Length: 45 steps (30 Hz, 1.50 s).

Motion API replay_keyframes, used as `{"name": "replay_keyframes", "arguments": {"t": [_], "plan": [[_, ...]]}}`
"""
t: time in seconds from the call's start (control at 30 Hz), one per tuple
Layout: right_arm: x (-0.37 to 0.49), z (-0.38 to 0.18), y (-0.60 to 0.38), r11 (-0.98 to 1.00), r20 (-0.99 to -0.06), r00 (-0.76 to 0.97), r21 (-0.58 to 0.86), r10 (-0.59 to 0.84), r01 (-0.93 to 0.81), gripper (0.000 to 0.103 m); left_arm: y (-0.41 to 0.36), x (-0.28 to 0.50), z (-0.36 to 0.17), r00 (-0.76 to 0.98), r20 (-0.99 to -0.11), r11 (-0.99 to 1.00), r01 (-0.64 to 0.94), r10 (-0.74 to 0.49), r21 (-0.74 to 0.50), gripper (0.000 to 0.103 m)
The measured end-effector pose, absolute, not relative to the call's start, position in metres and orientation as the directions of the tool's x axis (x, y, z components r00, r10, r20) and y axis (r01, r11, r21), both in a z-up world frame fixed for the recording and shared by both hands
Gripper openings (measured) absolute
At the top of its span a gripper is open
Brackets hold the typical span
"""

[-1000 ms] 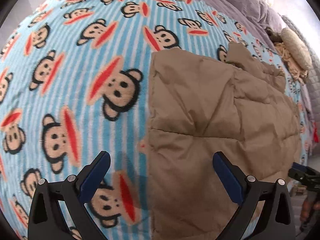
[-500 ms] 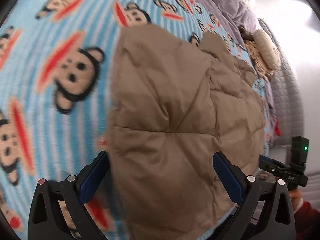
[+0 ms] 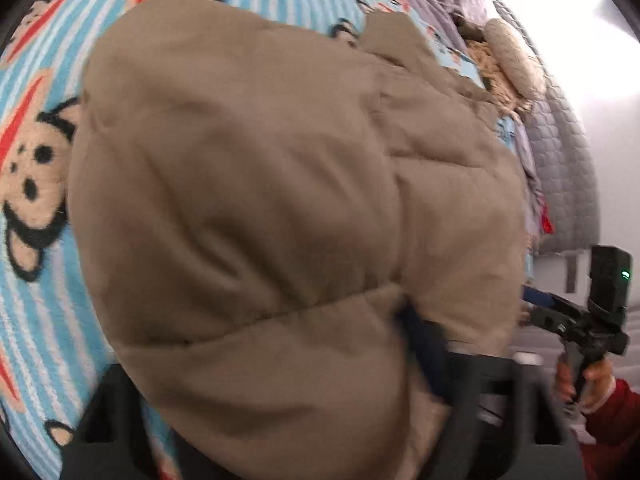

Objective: Fold large clothes

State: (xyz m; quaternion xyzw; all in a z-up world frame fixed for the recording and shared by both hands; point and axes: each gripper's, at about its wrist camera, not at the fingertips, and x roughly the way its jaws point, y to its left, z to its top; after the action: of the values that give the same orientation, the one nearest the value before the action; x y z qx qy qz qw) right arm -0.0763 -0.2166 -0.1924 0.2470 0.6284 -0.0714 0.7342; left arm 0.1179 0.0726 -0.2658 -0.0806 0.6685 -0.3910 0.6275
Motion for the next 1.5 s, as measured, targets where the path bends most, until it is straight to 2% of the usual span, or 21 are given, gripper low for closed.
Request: {"name": "replay_keyframes", "arguments": {"t": [0.03,0.07,0.13,0.3,0.33,0.37,0.4,0.43,0.47,0.8,0.97,1.1,1.2,1.23,1.37,1.43,1.5], "plan": [[-0.076,-0.192,-0.218,0.867,-0.957,0.203,0.276,0.208,0.416,0.103,0.074,0.117,-0.263,-0.204,-0.759,0.669,0.369,-0.619,-0.645,0.038],[-0.076,-0.191,-0.219,0.865,-0.956,0.207,0.280,0.210,0.416,0.103,0.073,0.116,-0.256,-0.208,-0.736,0.653,0.353,-0.644,-0.670,0.032],[-0.075,-0.189,-0.221,0.862,-0.953,0.217,0.288,0.213,0.417,0.103,0.073,0.114,-0.245,-0.197,-0.727,0.645,0.352,-0.657,-0.678,0.028],[-0.073,-0.178,-0.228,0.854,-0.932,0.289,0.325,0.217,0.406,0.102,0.067,0.100,-0.200,-0.165,-0.706,0.623,0.363,-0.689,-0.693,0.028],[-0.072,-0.175,-0.229,0.854,-0.927,0.308,0.330,0.213,0.402,0.092,0.066,0.099,-0.191,-0.161,-0.706,0.622,0.368,-0.690,-0.691,0.028],[-0.071,-0.173,-0.231,0.854,-0.920,0.331,0.339,0.212,0.395,0.068,0.062,0.096,-0.181,-0.153,-0.710,0.623,0.376,-0.688,-0.685,0.028],[-0.069,-0.172,-0.233,0.853,-0.914,0.344,0.346,0.214,0.390,0.051,0.058,0.092,-0.171,-0.144,-0.715,0.627,0.385,-0.684,-0.678,0.028],[-0.067,-0.174,-0.236,0.851,-0.911,0.349,0.352,0.218,0.389,0.021,0.051,0.088,-0.159,-0.132,-0.723,0.632,0.396,-0.679,-0.666,0.028],[-0.064,-0.178,-0.238,0.848,-0.910,0.350,0.359,0.223,0.391,0.014,0.048,0.086,-0.151,-0.127,-0.729,0.635,0.406,-0.673,-0.657,0.028],[-0.044,-0.237,-0.259,0.765,-0.842,0.356,0.526,0.406,0.373,0.011,-0.060,0.042,-0.066,-0.084,-0.815,0.684,0.499,-0.574,-0.533,0.028],[-0.044,-0.258,-0.276,0.669,-0.775,0.372,0.630,0.510,0.395,0.010,-0.129,0.016,-0.054,-0.080,-0.854,0.690,0.554,-0.513,-0.466,0.028],[-0.060,-0.250,-0.302,0.623,-0.737,0.393,0.675,0.550,0.395,0.010,-0.174,0.006,-0.056,-0.088,-0.874,0.686,0.583,-0.479,-0.435,0.029],[-0.086,-0.237,-0.333,0.604,-0.724,0.432,0.689,0.538,0.402,0.010,-0.210,0.001,-0.068,-0.136,-0.863,0.653,0.599,-0.487,-0.464,0.046],[-0.098,-0.232,-0.347,0.594,-0.722,0.449,0.690,0.526,0.413,0.010,-0.219,0.002,-0.073,-0.160,-0.849,0.639,0.594,-0.503,-0.490,0.057],[-0.140,-0.222,-0.387,0.568,-0.731,0.493,0.680,0.472,0.464,0.011,-0.263,-0.005,-0.099,-0.234,-0.815,0.582,0.599,-0.530,-0.550,0.059],[-0.158,-0.219,-0.402,0.563,-0.744,0.499,0.665,0.443,0.491,0.011,-0.285,-0.008,-0.113,-0.244,-0.821,0.566,0.622,-0.517,-0.541,0.059],[-0.174,-0.217,-0.413,0.563,-0.758,0.500,0.648,0.418,0.512,0.011,-0.302,-0.010,-0.125,-0.248,-0.824,0.554,0.639,-0.509,-0.534,0.069]]}}
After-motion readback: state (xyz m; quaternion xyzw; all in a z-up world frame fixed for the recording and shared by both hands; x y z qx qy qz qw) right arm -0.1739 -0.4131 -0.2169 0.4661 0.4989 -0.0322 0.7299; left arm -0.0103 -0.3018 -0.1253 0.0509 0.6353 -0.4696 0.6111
